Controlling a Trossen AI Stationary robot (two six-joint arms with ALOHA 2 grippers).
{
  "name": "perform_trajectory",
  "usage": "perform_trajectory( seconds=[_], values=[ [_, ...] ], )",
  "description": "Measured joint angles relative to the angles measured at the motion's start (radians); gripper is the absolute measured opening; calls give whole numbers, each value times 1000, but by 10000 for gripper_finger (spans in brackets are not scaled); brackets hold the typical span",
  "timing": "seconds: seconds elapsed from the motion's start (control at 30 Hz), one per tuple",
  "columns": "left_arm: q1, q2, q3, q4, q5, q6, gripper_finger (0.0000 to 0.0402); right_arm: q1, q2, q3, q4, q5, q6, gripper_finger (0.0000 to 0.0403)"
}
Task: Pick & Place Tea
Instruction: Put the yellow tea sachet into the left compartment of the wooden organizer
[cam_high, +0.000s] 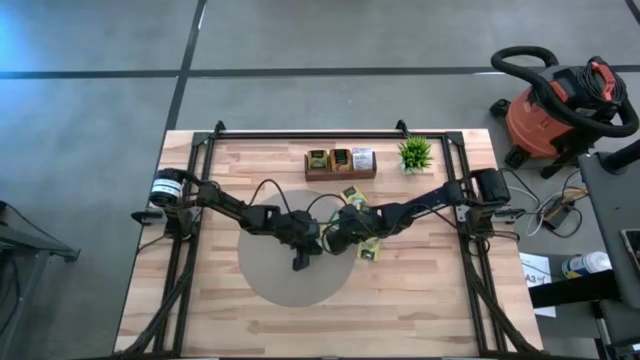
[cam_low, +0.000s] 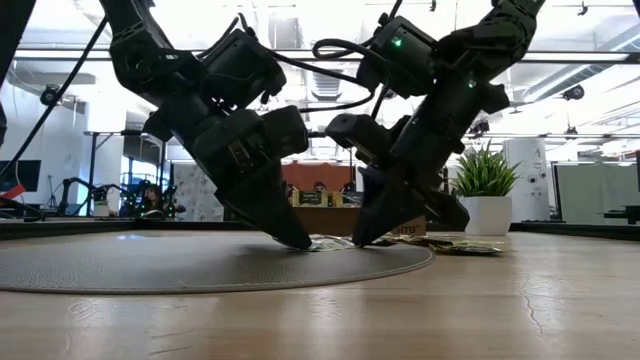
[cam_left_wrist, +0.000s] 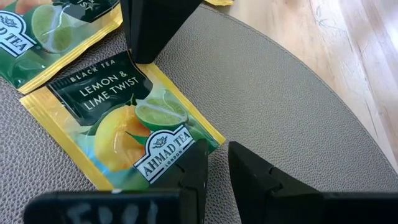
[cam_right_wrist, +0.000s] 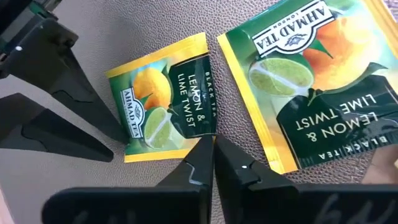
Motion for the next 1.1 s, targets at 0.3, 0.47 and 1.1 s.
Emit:
perform_trajectory(
  seconds=[0.3, 0.47, 1.1],
  values=[
    [0, -3, 0, -1, -3, -28, 67, 0, 0, 17, -7, 29, -106, 8],
    [-2, -19, -1, -10, 11, -100, 67, 0, -5, 52, -10, 28, -180, 8],
    [-22, -431, -5, -359, -107, -240, 67, -95, -14, 373, -347, 87, -680, 8]
  ],
)
